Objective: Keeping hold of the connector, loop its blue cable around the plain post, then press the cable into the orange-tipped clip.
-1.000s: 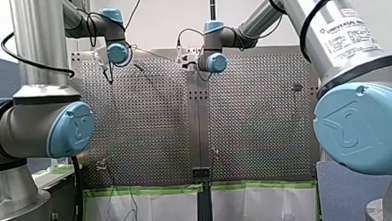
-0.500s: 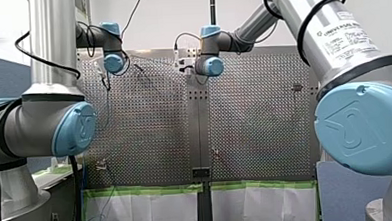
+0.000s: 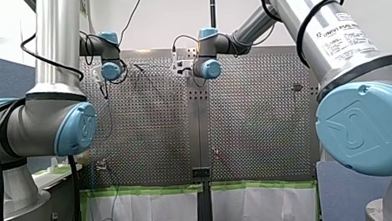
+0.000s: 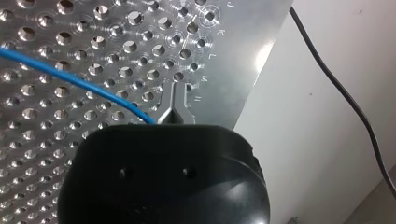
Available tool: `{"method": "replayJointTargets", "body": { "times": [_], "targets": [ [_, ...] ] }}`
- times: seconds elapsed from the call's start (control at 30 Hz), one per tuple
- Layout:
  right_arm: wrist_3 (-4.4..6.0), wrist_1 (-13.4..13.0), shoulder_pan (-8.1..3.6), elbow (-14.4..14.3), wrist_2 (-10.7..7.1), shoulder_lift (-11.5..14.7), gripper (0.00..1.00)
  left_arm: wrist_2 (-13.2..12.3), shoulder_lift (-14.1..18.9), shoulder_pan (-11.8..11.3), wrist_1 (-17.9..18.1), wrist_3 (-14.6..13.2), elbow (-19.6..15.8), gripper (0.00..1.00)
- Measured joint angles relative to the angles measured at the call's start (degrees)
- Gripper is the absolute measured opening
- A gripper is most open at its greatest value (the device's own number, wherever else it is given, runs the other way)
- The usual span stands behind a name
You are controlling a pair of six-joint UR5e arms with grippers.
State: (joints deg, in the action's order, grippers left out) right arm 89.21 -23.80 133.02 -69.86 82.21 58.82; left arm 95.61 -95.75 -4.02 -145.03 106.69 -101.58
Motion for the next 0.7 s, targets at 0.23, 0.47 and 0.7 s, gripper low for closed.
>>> {"method": "replayJointTargets", "body": {
  "times": [0.23,0.47,0.7],
  "targets": [
    [-0.05,-0.3,-0.20,0.0,1.13,-1.0,0.00,-2.4,-2.5,-0.4,-0.2,0.1,0.8,0.00],
    [-0.22,-0.8,-0.57,0.0,2.29,-3.2,0.00,-3.9,-5.6,-0.7,-0.1,0.1,1.3,0.00],
    [-0.23,-1.9,-0.53,0.0,2.89,-6.1,0.00,-4.0,-6.1,-1.2,-0.3,0.1,1.3,0.05]
  ]
}}
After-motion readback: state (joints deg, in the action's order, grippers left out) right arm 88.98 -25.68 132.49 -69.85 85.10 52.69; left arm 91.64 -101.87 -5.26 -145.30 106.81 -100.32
